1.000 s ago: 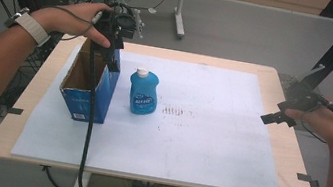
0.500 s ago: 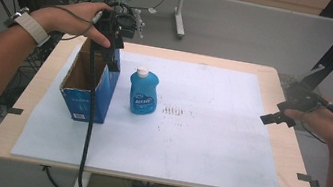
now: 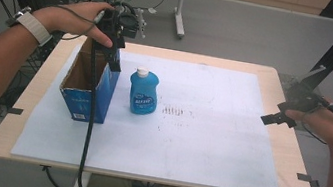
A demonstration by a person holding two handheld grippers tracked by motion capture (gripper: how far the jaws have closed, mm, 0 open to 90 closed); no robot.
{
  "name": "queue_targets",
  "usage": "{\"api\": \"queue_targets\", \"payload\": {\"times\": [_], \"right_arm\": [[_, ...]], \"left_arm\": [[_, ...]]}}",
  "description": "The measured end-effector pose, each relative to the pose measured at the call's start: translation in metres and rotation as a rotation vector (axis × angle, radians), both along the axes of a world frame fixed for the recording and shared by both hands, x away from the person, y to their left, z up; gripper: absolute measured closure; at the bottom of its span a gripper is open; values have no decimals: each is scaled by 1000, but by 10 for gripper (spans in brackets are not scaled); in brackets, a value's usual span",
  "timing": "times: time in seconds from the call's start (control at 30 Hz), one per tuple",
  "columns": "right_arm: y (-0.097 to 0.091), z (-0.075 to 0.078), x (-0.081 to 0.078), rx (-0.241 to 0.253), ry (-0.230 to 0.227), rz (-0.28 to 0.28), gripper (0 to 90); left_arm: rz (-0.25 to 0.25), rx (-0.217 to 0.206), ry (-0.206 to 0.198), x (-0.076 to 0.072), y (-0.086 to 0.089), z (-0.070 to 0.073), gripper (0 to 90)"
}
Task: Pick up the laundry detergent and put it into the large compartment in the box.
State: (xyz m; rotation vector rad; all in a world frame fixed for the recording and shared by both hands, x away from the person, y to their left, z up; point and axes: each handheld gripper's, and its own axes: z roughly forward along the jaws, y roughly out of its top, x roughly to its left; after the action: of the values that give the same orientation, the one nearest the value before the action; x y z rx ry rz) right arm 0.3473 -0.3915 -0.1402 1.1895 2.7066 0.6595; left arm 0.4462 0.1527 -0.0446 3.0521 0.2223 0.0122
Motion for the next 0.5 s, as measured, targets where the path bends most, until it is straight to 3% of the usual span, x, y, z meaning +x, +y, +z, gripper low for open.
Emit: {"api": "queue_targets", "payload": {"times": [0.5], "right_arm": [[-3, -1, 0, 5, -1, -2, 96]], "left_arm": [[18, 8, -4, 3, -13, 5, 84]]}}
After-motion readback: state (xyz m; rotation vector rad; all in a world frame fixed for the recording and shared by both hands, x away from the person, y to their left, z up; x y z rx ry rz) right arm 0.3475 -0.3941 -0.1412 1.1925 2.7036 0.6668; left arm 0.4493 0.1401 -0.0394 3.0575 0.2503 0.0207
